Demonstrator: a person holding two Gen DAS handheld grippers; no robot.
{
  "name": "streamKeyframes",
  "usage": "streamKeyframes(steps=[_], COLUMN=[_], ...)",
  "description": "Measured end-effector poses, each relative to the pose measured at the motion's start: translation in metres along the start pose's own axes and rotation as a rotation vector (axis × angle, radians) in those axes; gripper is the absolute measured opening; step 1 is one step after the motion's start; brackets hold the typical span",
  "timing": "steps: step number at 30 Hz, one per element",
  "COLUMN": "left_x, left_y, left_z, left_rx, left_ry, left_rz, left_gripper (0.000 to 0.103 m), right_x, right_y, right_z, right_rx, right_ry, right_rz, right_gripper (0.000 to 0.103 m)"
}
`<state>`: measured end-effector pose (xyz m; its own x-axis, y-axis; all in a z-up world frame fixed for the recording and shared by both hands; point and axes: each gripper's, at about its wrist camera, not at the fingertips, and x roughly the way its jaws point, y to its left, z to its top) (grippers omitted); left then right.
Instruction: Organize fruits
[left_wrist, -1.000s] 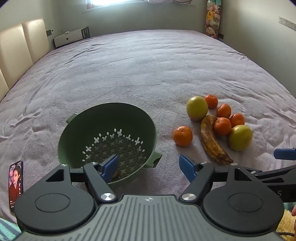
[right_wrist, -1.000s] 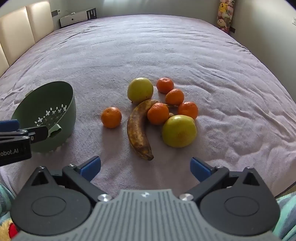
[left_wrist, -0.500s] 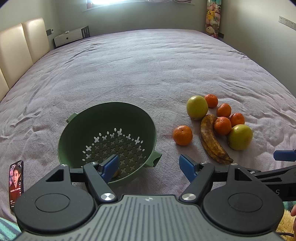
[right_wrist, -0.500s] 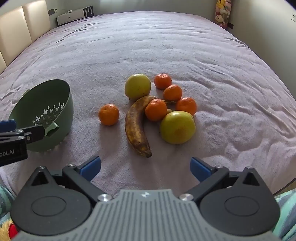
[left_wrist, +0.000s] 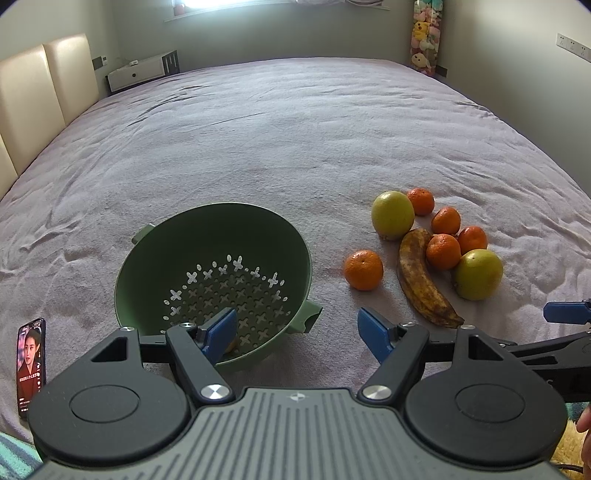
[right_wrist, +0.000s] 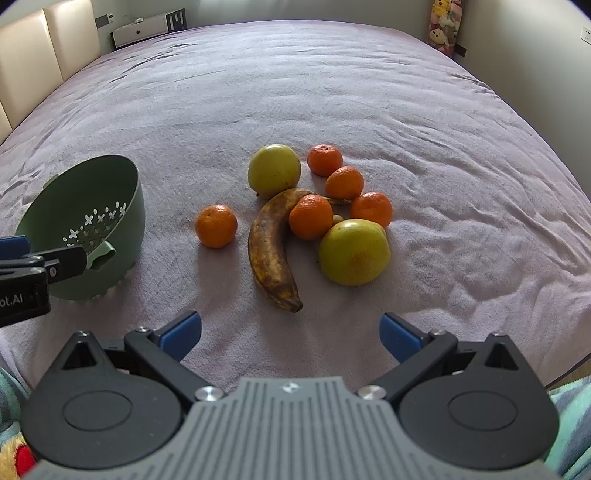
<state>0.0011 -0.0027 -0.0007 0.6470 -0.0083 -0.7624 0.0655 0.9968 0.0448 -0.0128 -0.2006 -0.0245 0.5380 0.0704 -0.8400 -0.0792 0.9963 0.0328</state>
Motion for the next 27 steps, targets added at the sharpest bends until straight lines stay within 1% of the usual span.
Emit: streamKeyframes(steps=[27], left_x=[-0.0001], left_y=[0.0006], left_z=[-0.0004], left_rx=[0.000], left_ry=[0.000], left_rz=[-0.004], left_gripper=[0.087], right_x=[0.0023], right_y=[-0.0005], right_z=[-0.0008], right_rx=[-0.002], right_ry=[0.009], right_rz=[-0.005], right_gripper=[0.099])
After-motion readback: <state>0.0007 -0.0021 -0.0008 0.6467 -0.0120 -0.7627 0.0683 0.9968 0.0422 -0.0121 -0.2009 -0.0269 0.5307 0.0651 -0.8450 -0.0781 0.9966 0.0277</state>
